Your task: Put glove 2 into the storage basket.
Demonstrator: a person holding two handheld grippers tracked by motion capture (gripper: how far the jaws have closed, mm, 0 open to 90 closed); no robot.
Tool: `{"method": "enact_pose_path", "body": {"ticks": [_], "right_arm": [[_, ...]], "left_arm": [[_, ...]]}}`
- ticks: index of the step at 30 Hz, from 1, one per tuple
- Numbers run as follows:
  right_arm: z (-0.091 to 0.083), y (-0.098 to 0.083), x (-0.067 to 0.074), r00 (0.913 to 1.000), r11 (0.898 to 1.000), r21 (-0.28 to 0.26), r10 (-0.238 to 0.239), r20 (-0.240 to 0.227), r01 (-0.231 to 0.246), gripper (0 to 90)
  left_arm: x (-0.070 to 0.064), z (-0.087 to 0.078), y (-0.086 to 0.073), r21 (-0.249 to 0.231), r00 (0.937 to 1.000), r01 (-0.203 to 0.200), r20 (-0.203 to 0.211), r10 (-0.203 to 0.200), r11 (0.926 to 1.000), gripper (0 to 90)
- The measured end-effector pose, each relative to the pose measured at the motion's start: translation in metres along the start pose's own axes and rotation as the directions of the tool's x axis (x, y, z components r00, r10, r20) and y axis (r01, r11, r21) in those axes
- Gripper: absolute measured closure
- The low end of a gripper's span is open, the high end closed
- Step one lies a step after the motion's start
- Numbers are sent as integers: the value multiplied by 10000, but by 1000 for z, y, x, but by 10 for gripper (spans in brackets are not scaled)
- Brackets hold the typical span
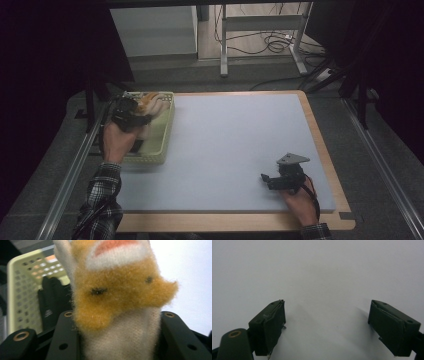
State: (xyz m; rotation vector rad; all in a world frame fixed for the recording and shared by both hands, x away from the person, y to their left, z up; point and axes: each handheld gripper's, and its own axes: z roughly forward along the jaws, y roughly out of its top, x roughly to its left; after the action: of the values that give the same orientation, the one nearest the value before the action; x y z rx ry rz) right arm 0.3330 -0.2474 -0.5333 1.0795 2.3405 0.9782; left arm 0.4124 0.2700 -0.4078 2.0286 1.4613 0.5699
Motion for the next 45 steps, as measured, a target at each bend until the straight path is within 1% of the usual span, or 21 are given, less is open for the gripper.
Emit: {"method": "enact_pose_path", "body": {"ticks": [5,8,13,16,19,23,24,25,26,27,28,29,30,32,35,36,37,38,41,43,45], "right_arm": [[0,0,0,10000,10000,0,4,-2,-4,141],[0,0,0,10000,10000,-2,8,-6,-8,141],[0,0,0,10000,10000,-7,3,-8,-3,141],[0,0,0,10000,10000,-15,-17,-7,17,141],[0,0,0,10000,10000,-18,-16,-7,16,141],[0,0,0,10000,10000,-21,-18,-9,18,141],[0,0,0,10000,10000,-21,-18,-9,18,141],[0,0,0,10000,10000,-22,-15,-14,15,141],[0,0,0,10000,10000,-22,-15,-14,15,141],[0,0,0,10000,10000,-22,-17,-18,16,141],[0,0,0,10000,10000,-22,-17,-18,16,141],[0,0,0,10000,10000,-26,-27,-17,27,141],[0,0,0,10000,10000,-26,-27,-17,27,141],[0,0,0,10000,10000,-22,-16,-21,16,141],[0,0,0,10000,10000,-20,-21,-20,21,141],[0,0,0,10000,10000,-18,-18,-17,18,141],[0,0,0,10000,10000,-20,-24,-11,24,141],[0,0,0,10000,10000,-20,-24,-11,24,141],[0,0,0,10000,10000,-18,-27,-8,27,141],[0,0,0,10000,10000,-19,-25,-10,25,141],[0,0,0,10000,10000,-17,-19,-16,19,141]], "left_arm": [[21,17,-8,309,9983,496,-330,-486,9983,551],[25,28,-10,508,9978,596,-328,-579,9969,550],[21,55,-10,957,9978,650,-193,-634,9933,547],[13,71,-7,1381,9989,445,-173,-425,9894,543],[4,88,-4,1908,9994,217,-293,-164,9814,539],[-1,106,-1,2436,9999,132,-88,-114,9698,520],[-2,109,-1,2565,9999,138,-19,-137,9665,520],[-2,117,-1,2924,9995,190,194,-258,9561,490],[-2,117,-1,2924,9995,190,194,-258,9561,457],[-1,121,-2,3076,9984,268,382,-405,9511,398],[0,124,-3,3110,9974,352,490,-530,9498,398],[2,124,-4,3079,9977,415,387,-561,9505,314],[4,124,-4,3097,9979,492,257,-601,9496,314],[8,119,-5,3045,9978,456,314,-579,9514,169],[9,103,-2,2680,9977,309,506,-461,9629,147],[10,98,-1,2519,9971,299,603,-465,9673,146],[11,88,0,2140,9960,226,800,-405,9766,149],[11,88,0,2140,9960,226,800,-405,9766,164],[17,72,-1,1439,9954,515,726,-625,9882,232],[23,66,-4,1020,9918,699,993,-801,9923,292],[26,64,-5,892,9939,750,740,-817,9932,348]]}}
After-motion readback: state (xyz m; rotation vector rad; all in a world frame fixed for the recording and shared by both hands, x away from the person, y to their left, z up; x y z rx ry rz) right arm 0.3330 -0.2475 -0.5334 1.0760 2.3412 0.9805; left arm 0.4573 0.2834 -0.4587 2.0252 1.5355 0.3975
